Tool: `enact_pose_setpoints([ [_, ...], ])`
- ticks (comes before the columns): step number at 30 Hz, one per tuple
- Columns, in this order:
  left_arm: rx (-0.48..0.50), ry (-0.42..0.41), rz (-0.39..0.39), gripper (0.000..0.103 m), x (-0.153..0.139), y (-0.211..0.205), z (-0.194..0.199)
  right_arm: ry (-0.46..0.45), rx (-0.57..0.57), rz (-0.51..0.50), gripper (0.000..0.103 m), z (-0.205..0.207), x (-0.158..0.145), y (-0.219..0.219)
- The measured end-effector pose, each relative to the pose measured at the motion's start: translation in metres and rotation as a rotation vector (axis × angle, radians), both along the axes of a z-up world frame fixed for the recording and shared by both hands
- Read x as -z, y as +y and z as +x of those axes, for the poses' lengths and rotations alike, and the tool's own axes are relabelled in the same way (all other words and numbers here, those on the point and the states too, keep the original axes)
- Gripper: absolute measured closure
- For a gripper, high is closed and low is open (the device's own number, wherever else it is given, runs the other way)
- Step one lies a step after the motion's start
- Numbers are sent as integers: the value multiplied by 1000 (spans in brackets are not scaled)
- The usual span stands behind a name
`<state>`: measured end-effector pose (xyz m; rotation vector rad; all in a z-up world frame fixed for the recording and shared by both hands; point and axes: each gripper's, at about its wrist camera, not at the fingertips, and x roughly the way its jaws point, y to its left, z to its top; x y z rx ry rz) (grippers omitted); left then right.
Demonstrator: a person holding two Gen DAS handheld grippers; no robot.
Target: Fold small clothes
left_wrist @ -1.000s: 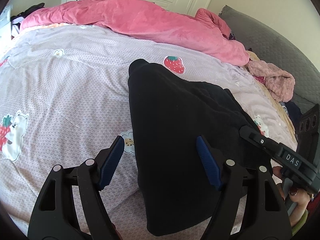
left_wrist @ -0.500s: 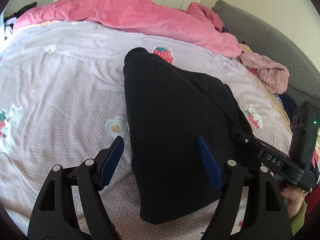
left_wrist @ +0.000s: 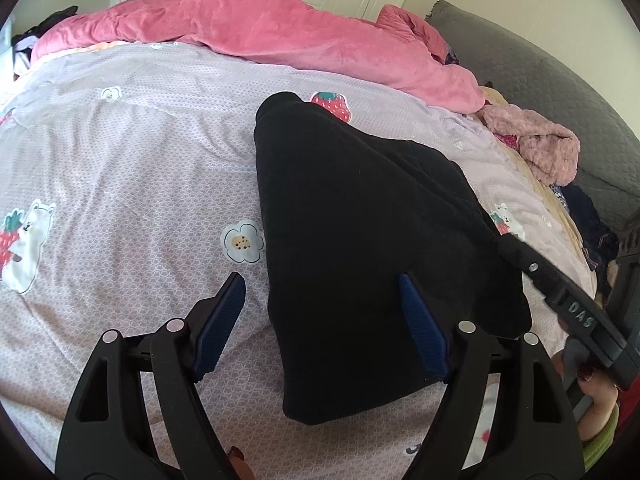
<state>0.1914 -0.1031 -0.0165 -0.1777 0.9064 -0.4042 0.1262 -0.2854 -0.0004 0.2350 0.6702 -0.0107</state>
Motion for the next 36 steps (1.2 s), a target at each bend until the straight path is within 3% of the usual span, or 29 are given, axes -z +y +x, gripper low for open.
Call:
enact_pose_setpoints([
  [2,0,3,-1,32,-1,1,-2,-45,26,-9,18,-6,-7,-1],
  [10,-11,-18,6,31,-8,9,-12,-174,28,-45,5,-33,-29,6],
  [15,-20,-36,4,21,-14,15,-19,-208,51,-13,5,-52,-34,0],
  [17,-31,-45,12,10,-16,18,-24,-223,66,-24,5,-59,-36,0],
  [28,-71,-125,39,9,-37,35,-56,-217,49,-51,5,-91,-39,17],
  [36,-80,-144,70,9,-34,46,-85,-151,38,-73,5,-110,-30,28],
])
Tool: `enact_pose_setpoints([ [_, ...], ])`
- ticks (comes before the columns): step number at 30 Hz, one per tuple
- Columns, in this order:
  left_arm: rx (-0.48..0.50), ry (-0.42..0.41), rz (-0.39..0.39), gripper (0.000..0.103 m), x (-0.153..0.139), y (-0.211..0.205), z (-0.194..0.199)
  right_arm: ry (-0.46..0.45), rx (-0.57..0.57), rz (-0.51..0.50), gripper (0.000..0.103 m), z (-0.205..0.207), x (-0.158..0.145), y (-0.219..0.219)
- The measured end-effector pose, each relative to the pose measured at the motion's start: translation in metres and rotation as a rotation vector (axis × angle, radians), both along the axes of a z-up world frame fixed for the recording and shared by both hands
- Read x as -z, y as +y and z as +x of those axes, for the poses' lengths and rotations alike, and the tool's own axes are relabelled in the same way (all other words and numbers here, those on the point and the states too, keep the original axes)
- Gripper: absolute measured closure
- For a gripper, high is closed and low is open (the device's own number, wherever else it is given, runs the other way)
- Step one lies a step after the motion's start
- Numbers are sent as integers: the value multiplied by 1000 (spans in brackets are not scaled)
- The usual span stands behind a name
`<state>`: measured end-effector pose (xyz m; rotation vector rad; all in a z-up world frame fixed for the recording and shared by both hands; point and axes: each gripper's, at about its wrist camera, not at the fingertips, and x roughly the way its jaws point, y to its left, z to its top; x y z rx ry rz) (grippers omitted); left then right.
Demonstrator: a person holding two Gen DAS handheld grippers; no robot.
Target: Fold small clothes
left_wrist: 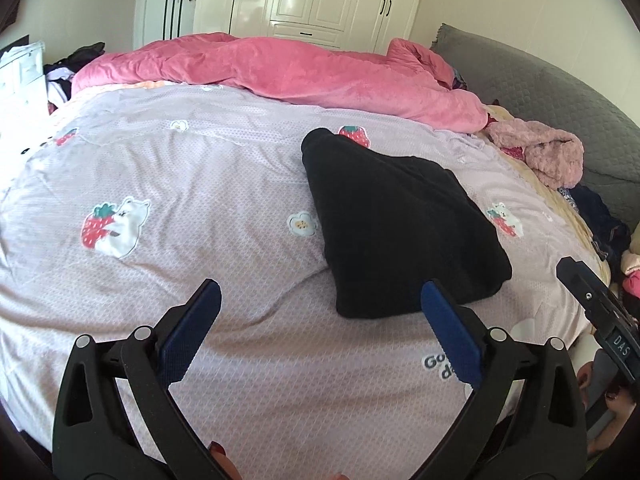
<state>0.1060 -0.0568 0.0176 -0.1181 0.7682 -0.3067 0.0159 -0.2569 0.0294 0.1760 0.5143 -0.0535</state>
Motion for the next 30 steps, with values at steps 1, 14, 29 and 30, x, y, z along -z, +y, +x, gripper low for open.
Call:
enact_pose_setpoints([
  [1,-7,-1,2,9,2,1,-4,10,-1,-4,5,-2,2,1],
  [14,11,52,24,9,21,-3,-22,151,-5,-78,4,-10,34,15],
  [29,8,62,25,9,22,-4,-26,157,-10,-88,4,-10,34,18],
  [30,8,62,24,9,22,-4,-26,158,-9,-86,4,-10,34,18],
])
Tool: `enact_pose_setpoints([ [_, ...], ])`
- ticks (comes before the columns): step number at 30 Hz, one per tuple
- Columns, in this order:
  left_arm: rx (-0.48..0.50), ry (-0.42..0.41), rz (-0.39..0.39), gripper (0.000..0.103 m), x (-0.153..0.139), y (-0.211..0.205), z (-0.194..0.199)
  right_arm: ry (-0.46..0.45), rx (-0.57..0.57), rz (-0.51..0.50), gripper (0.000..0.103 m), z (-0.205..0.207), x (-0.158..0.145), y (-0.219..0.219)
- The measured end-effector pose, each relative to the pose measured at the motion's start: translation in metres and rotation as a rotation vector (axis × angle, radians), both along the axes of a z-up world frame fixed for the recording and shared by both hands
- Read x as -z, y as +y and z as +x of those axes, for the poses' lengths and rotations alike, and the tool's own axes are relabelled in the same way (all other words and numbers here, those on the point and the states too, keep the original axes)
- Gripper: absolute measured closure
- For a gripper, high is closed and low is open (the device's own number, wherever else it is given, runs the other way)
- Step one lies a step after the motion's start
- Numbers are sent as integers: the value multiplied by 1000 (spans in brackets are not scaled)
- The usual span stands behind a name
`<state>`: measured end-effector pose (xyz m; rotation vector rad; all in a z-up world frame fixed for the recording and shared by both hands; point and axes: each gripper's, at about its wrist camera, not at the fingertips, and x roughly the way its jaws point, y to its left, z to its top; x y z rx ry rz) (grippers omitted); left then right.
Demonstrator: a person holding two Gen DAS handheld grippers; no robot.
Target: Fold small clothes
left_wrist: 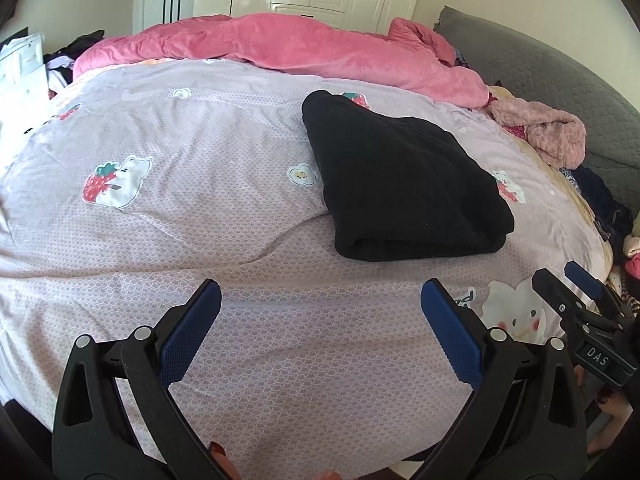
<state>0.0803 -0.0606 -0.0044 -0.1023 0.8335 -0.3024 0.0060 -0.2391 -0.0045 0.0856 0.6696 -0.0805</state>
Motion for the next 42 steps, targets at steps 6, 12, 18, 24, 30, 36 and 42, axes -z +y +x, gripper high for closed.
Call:
enact_pose_setpoints([
  [6,-10,0,-3,9,-1,2,1,3,3,7,4,1,0,-2],
  [12,-20,8,1,9,0,4,1,0,4,4,4,1,0,-3],
  [18,-26,9,6,9,0,5,2,-1,5,4,4,1,0,-2],
  [24,-26,8,6,9,0,6,2,0,6,3,4,1,-1,-3],
  [30,-30,3,10,9,0,6,2,0,8,-1,4,0,0,-2],
  [36,-37,5,18,9,0,7,3,3,8,-1,4,1,0,-1],
  [42,-39,11,16,9,1,8,4,8,16,0,4,2,2,-2],
])
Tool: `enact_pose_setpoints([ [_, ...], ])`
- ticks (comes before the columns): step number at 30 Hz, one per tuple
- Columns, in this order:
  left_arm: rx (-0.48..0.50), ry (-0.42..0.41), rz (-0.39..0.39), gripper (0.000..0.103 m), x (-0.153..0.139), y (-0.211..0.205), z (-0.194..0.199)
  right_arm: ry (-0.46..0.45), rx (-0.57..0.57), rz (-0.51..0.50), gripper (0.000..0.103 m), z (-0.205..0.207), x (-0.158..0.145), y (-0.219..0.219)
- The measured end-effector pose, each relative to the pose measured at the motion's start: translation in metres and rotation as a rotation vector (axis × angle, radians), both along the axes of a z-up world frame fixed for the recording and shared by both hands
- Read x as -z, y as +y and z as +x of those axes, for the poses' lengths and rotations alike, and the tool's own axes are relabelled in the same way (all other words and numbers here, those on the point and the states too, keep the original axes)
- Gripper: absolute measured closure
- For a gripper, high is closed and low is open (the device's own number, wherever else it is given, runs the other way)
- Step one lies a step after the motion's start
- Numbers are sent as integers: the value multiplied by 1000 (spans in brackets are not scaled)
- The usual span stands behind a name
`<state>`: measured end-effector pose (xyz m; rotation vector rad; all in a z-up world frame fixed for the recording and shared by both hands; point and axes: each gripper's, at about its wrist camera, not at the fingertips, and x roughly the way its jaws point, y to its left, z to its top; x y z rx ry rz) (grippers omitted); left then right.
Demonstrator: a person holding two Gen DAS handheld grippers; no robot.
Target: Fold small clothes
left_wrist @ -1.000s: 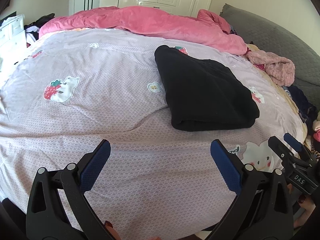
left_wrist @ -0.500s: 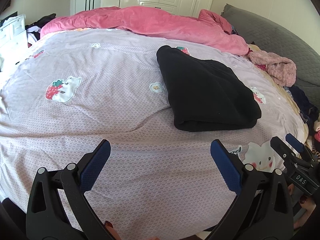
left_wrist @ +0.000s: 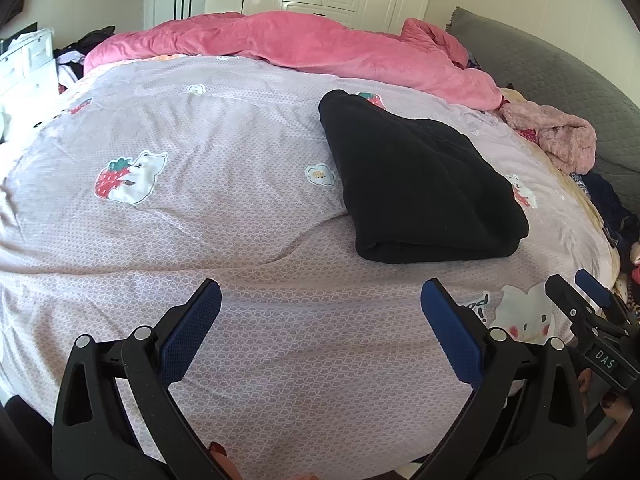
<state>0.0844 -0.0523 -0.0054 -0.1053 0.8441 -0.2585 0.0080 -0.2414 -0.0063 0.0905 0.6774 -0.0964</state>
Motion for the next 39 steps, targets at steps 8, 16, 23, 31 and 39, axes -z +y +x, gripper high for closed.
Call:
enact_pose_setpoints([
  [8,0,0,1,9,0,0,0,2,-1,-3,4,0,1,0],
  [16,0,0,-2,9,0,1,0,4,1,-4,4,-1,1,0],
  [23,0,0,2,9,0,1,0,3,3,-6,4,-1,1,-1],
  [31,4,-4,22,9,-1,0,-1,7,10,-8,4,-3,2,-3],
  [39,3,-7,52,9,-2,1,-2,10,30,-16,4,-5,0,-7],
])
